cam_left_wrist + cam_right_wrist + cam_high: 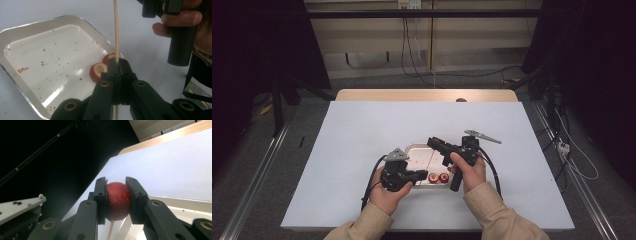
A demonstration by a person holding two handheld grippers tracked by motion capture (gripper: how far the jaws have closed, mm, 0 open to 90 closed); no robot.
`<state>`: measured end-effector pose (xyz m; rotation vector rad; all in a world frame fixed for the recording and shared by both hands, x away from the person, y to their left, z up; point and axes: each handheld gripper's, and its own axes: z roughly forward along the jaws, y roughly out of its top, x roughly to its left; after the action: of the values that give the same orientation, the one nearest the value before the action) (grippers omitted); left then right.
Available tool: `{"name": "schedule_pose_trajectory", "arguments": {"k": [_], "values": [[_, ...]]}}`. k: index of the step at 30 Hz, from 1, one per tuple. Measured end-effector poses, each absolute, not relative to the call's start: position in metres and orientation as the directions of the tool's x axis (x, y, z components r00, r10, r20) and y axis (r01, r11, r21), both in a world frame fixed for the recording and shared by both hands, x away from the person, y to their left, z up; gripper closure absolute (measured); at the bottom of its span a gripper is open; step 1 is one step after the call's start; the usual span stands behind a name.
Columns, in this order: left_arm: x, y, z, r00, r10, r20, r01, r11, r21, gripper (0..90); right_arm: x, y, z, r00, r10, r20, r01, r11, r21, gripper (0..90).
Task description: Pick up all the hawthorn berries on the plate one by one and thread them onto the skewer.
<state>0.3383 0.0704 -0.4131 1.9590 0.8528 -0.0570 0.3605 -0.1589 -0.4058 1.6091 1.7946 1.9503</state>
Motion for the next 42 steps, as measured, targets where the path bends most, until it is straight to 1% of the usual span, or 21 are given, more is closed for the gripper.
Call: {"name": "schedule_pose_trajectory", "arguments": {"k": [8, 11, 13, 15, 17, 20, 23, 25, 27, 31, 32, 34, 35, 36, 37, 38, 40, 41, 42], "values": [[0.344, 0.077, -0.414, 0.73, 0.544, -0.414, 0.611, -0.246, 0.753, 90.0, 0.359, -0.157, -0.407, -0.457, 0.622, 0.636, 0.556, -0.358, 0.75, 72.6], [0.342, 0.075, -0.413, 0.735, 0.539, -0.412, 0.607, -0.251, 0.754, 90.0, 0.358, -0.157, -0.406, -0.457, 0.625, 0.633, 0.547, -0.364, 0.754, 72.6], [0.339, 0.069, -0.412, 0.755, 0.534, -0.381, 0.586, -0.288, 0.757, 90.0, 0.358, -0.155, -0.406, -0.463, 0.63, 0.623, 0.549, -0.348, 0.76, 72.7], [0.339, 0.067, -0.414, 0.739, 0.539, -0.404, 0.607, -0.274, 0.746, 90.0, 0.359, -0.153, -0.407, -0.466, 0.629, 0.622, 0.557, -0.337, 0.759, 72.8], [0.344, 0.074, -0.415, 0.724, 0.536, -0.435, 0.624, -0.238, 0.745, 90.0, 0.358, -0.153, -0.405, -0.469, 0.637, 0.612, 0.543, -0.339, 0.768, 73.0], [0.343, 0.073, -0.413, 0.734, 0.535, -0.418, 0.612, -0.253, 0.749, 90.0, 0.359, -0.152, -0.403, -0.478, 0.628, 0.614, 0.547, -0.334, 0.768, 73.0], [0.338, 0.064, -0.412, 0.752, 0.513, -0.414, 0.599, -0.268, 0.755, 90.0, 0.359, -0.149, -0.404, -0.487, 0.633, 0.602, 0.55, -0.313, 0.774, 73.2], [0.343, 0.067, -0.414, 0.734, 0.508, -0.451, 0.625, -0.246, 0.741, 90.0, 0.358, -0.146, -0.405, -0.488, 0.631, 0.603, 0.544, -0.32, 0.776, 73.3], [0.345, 0.071, -0.417, 0.726, 0.51, -0.461, 0.632, -0.232, 0.74, 90.0, 0.357, -0.146, -0.404, -0.491, 0.628, 0.603, 0.542, -0.322, 0.776, 73.4], [0.346, 0.073, -0.412, 0.728, 0.509, -0.46, 0.628, -0.225, 0.745, 90.0, 0.358, -0.147, -0.401, -0.492, 0.625, 0.606, 0.542, -0.325, 0.775, 73.4], [0.345, 0.072, -0.41, 0.735, 0.516, -0.44, 0.617, -0.24, 0.749, 90.0, 0.359, -0.149, -0.399, -0.48, 0.617, 0.623, 0.552, -0.34, 0.762, 73.2], [0.343, 0.072, -0.411, 0.735, 0.526, -0.428, 0.615, -0.252, 0.747, 90.0, 0.359, -0.149, -0.399, -0.514, 0.629, 0.583, 0.538, -0.293, 0.791, 72.2], [0.343, 0.073, -0.412, 0.73, 0.527, -0.435, 0.619, -0.243, 0.747, 90.0, 0.359, -0.149, -0.399, -0.516, 0.642, 0.568, 0.533, -0.278, 0.799, 70.7], [0.343, 0.074, -0.411, 0.734, 0.532, -0.423, 0.615, -0.254, 0.747, 89.9, 0.359, -0.149, -0.399, -0.512, 0.653, 0.558, 0.531, -0.271, 0.803, 70.1], [0.343, 0.074, -0.41, 0.735, 0.533, -0.418, 0.612, -0.257, 0.748, 89.9, 0.36, -0.15, -0.399, -0.525, 0.64, 0.561, 0.533, -0.267, 0.803, 69.3], [0.342, 0.074, -0.409, 0.738, 0.534, -0.412, 0.61, -0.268, 0.745, 89.9, 0.36, -0.152, -0.398, -0.523, 0.644, 0.559, 0.533, -0.265, 0.803, 67.1], [0.342, 0.075, -0.413, 0.732, 0.545, -0.41, 0.619, -0.279, 0.734, 89.9, 0.361, -0.154, -0.396, -0.506, 0.635, 0.584, 0.531, -0.304, 0.791, 59.8], [0.343, 0.075, -0.414, 0.729, 0.545, -0.415, 0.624, -0.28, 0.729, 89.9, 0.362, -0.155, -0.395, -0.498, 0.636, 0.589, 0.534, -0.31, 0.787, 60.1], [0.343, 0.075, -0.414, 0.728, 0.547, -0.413, 0.625, -0.283, 0.728, 89.9, 0.363, -0.156, -0.394, -0.503, 0.637, 0.584, 0.538, -0.298, 0.788, 63.1]]}}
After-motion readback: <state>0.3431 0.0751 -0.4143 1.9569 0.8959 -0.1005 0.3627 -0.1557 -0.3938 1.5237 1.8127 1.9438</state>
